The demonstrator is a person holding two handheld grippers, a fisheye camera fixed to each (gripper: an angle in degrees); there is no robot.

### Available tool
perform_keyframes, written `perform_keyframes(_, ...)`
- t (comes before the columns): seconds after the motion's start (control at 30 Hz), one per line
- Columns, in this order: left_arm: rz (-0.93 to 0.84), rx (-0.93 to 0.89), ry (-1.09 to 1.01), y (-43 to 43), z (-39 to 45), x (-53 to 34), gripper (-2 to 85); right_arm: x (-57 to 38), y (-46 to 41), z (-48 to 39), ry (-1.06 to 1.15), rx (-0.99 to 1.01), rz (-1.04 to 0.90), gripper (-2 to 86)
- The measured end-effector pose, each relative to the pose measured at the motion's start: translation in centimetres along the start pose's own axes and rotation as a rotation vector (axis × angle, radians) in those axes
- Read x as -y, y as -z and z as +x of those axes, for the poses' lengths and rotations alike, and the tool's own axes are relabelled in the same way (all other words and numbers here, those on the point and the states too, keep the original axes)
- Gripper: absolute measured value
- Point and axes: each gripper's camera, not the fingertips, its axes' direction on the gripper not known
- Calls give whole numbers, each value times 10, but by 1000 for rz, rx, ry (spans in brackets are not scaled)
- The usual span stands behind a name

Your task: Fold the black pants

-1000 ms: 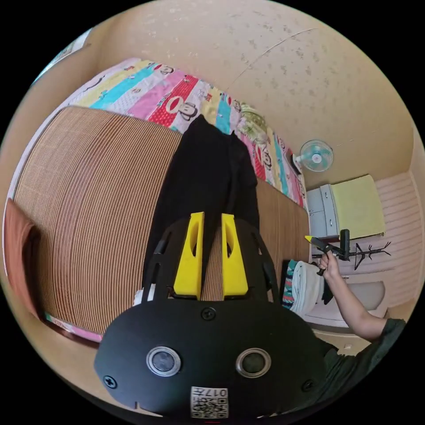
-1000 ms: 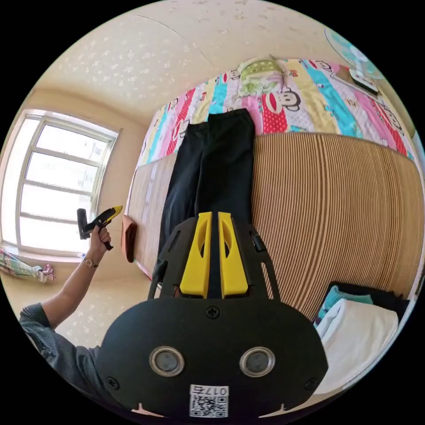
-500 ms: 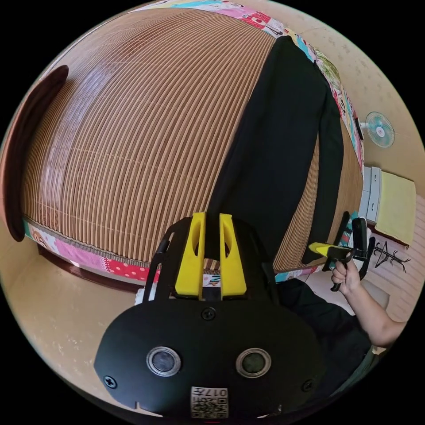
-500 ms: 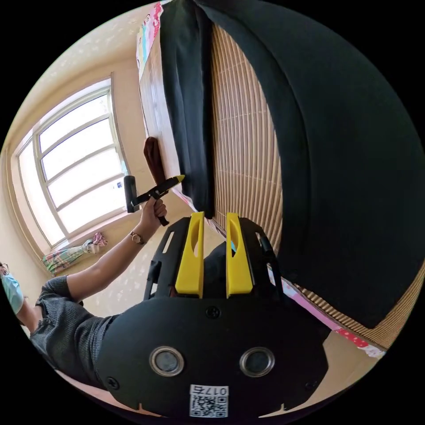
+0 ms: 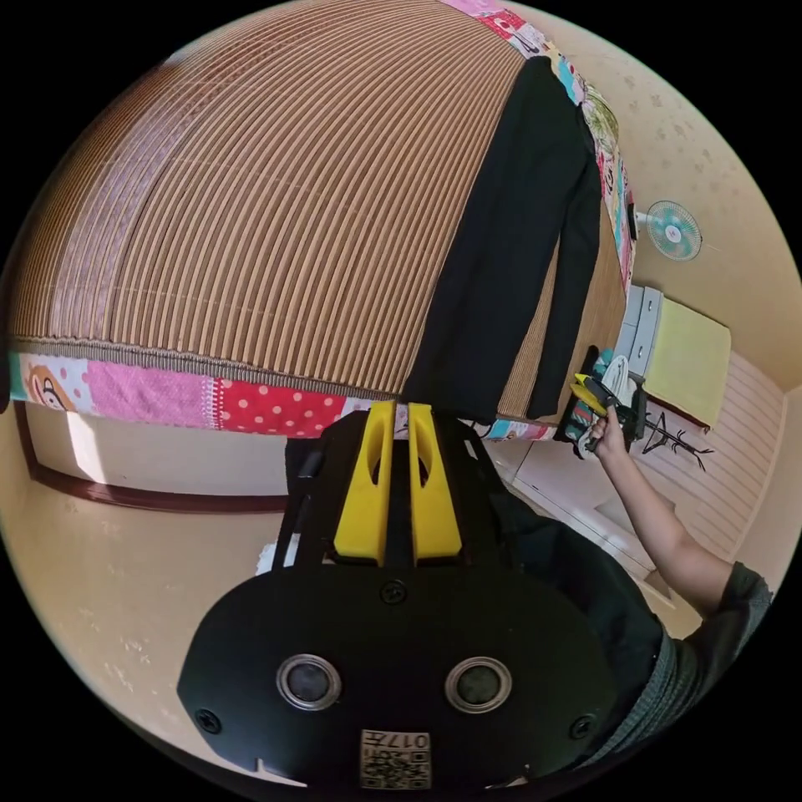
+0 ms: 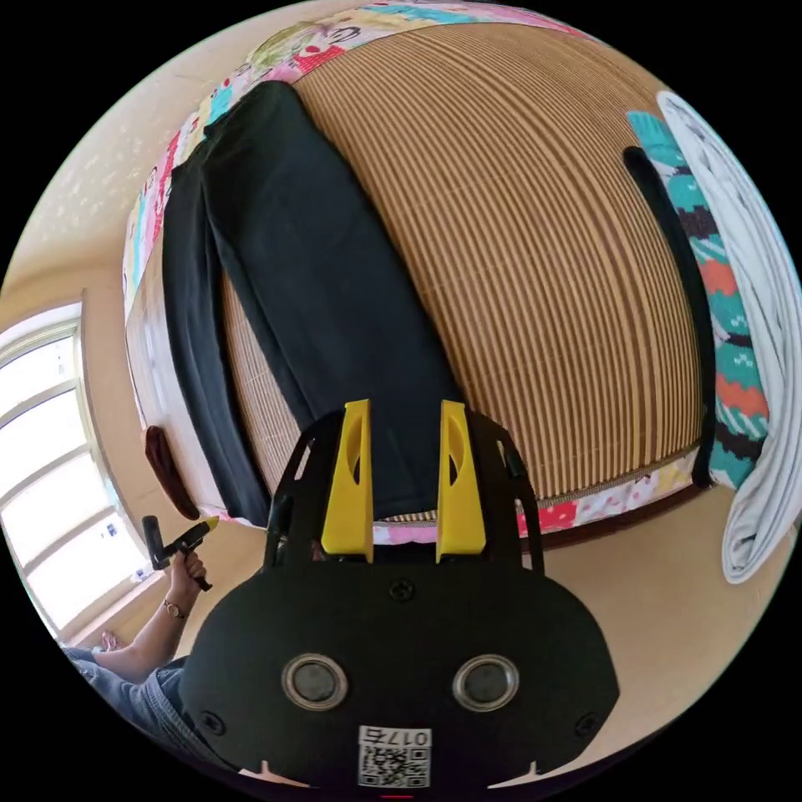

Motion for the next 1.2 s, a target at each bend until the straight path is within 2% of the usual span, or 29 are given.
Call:
perform_keyframes(0.13,-46,-62,16,43,-25,-11,44,-23,-26,50,-36,9,-105,114)
perform_keyframes(0.27,-59,0,-32,96,-29,-12,46,-52,-37,42,27,-147,-125,63)
perform_keyframes(0.33,-54,4,-55,113,-26,-9,45,-65,-37,39,57,-111,-160,44)
perform_keyframes(0.43,-39,-6,-120,134,-13,-1,43,-103,-17,32,104,-90,-107,29)
perform_keyframes(0.5,-35,-39,-176,140,6,6,43,-133,-1,24,122,-112,-45,25)
perform_keyframes(0.7,-48,-176,-344,126,94,13,53,-226,50,-22,210,74,102,17)
perform_keyframes(0.9,-73,-236,-523,91,203,12,120,-267,65,-106,507,136,99,15)
perform_keyframes(0.93,-70,-221,-535,88,212,12,126,-268,63,-116,552,157,78,15)
perform_keyframes(1.07,-112,32,-637,58,257,19,147,-261,57,-136,683,255,-8,16)
perform_keyframes(1.1,-152,122,-644,44,264,21,140,-258,57,-138,706,270,-24,17)
perform_keyframes(1.2,-181,215,-672,23,269,17,71,-242,47,-130,848,296,-163,19)
